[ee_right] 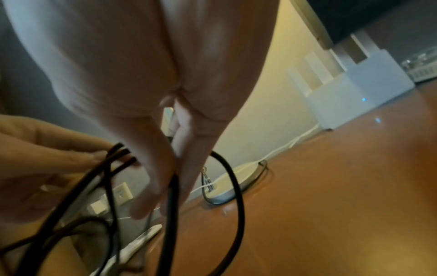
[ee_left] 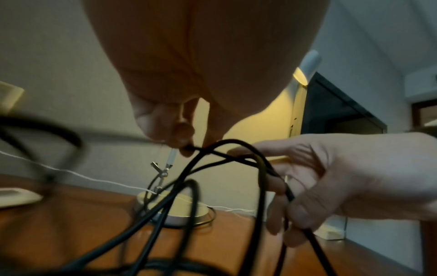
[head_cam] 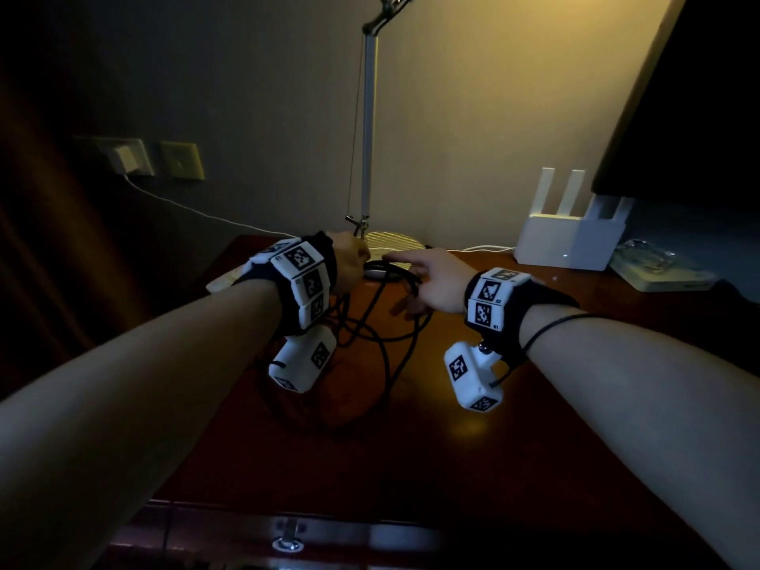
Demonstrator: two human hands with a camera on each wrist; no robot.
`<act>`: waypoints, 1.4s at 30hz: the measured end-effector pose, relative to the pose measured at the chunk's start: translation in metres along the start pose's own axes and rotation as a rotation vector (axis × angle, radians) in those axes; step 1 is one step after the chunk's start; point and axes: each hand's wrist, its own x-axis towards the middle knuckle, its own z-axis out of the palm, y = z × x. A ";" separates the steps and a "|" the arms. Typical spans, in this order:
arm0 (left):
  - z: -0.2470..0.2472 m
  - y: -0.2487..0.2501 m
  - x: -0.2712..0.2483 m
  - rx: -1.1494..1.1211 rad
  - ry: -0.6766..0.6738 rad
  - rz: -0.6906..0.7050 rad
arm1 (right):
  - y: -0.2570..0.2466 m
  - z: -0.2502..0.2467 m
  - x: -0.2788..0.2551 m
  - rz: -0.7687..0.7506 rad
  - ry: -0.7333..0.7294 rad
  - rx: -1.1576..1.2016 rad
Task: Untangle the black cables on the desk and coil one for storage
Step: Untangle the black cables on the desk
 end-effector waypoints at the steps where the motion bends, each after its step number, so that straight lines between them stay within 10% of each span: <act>1: 0.000 0.000 -0.001 0.004 0.007 -0.006 | -0.002 0.000 -0.001 0.004 0.006 -0.011; 15: -0.017 -0.017 -0.027 -0.235 0.281 0.002 | -0.030 0.008 -0.001 -0.053 0.260 0.239; 25: -0.062 -0.043 -0.052 -0.513 0.553 -0.256 | -0.025 0.007 0.006 0.237 0.235 0.073; 28: -0.060 -0.048 -0.055 -0.262 0.516 -0.316 | -0.034 0.010 0.004 0.174 0.245 0.032; 35: -0.036 0.000 -0.047 0.127 0.159 0.110 | -0.063 0.024 -0.010 0.033 0.271 -0.061; 42: -0.065 -0.028 -0.050 -0.131 0.336 -0.123 | -0.042 0.013 -0.026 0.177 0.247 -0.278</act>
